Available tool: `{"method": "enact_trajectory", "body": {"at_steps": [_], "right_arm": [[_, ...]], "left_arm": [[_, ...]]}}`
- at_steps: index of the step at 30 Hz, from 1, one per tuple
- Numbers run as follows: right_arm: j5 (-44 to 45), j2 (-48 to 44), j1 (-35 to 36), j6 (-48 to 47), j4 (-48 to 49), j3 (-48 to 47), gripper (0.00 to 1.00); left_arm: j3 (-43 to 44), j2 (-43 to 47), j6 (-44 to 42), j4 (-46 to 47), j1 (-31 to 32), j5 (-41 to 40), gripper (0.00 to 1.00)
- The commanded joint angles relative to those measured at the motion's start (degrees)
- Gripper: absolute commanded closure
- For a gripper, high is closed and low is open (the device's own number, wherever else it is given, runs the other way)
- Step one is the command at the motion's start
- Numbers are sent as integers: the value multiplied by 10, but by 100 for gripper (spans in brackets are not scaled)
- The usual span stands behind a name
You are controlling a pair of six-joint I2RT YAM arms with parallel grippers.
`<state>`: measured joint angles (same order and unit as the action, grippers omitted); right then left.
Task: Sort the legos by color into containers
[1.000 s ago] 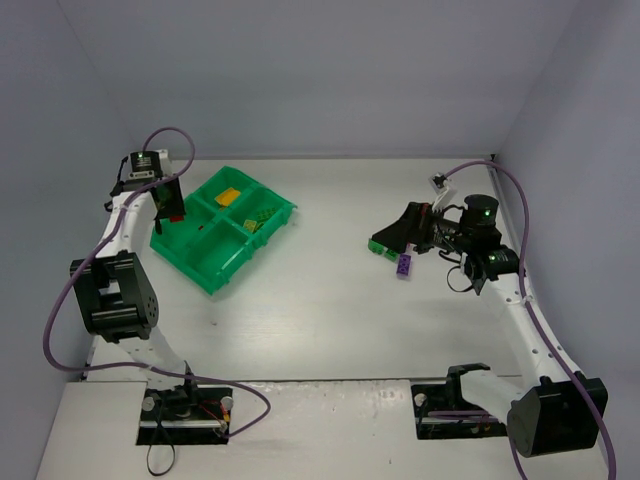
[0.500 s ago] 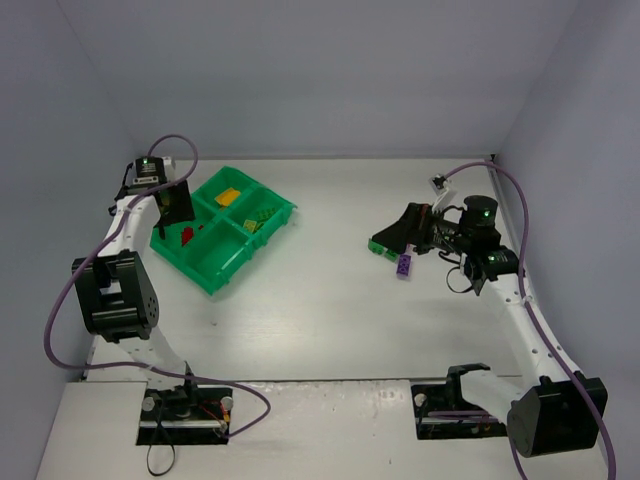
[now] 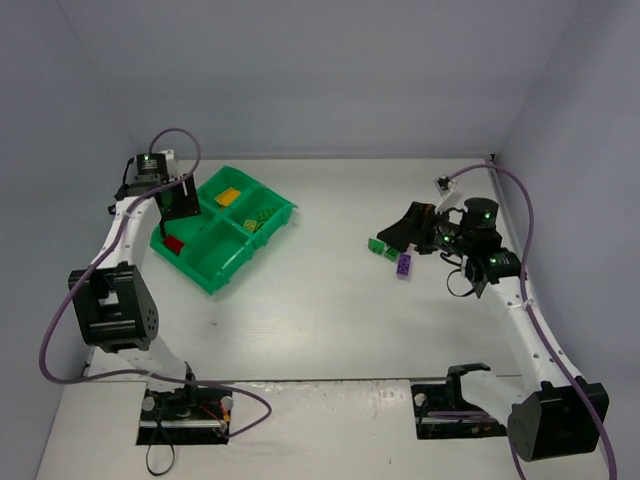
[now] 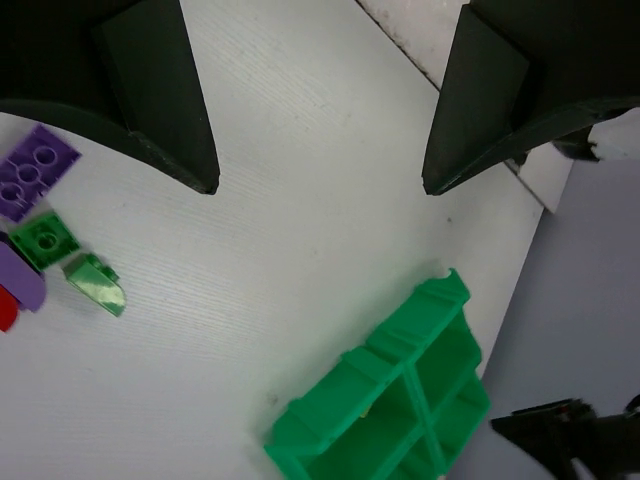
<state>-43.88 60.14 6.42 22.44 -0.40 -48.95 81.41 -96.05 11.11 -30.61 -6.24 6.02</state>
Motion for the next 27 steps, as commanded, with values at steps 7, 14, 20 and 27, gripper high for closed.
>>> {"method": "enact_trajectory", "body": {"at_steps": [7, 14, 20, 27], "right_arm": [[271, 22, 0, 41, -71, -11, 42], [374, 80, 1, 64, -115, -19, 34], [375, 85, -1, 78, -112, -12, 34], [343, 41, -16, 72, -113, 9, 37]], "left_arm": [[35, 133, -1, -21, 153, 24, 36], [14, 161, 22, -17, 282, 36, 36], [2, 123, 35, 55, 417, 12, 23], [111, -33, -110, 79, 467, 91, 22]]}}
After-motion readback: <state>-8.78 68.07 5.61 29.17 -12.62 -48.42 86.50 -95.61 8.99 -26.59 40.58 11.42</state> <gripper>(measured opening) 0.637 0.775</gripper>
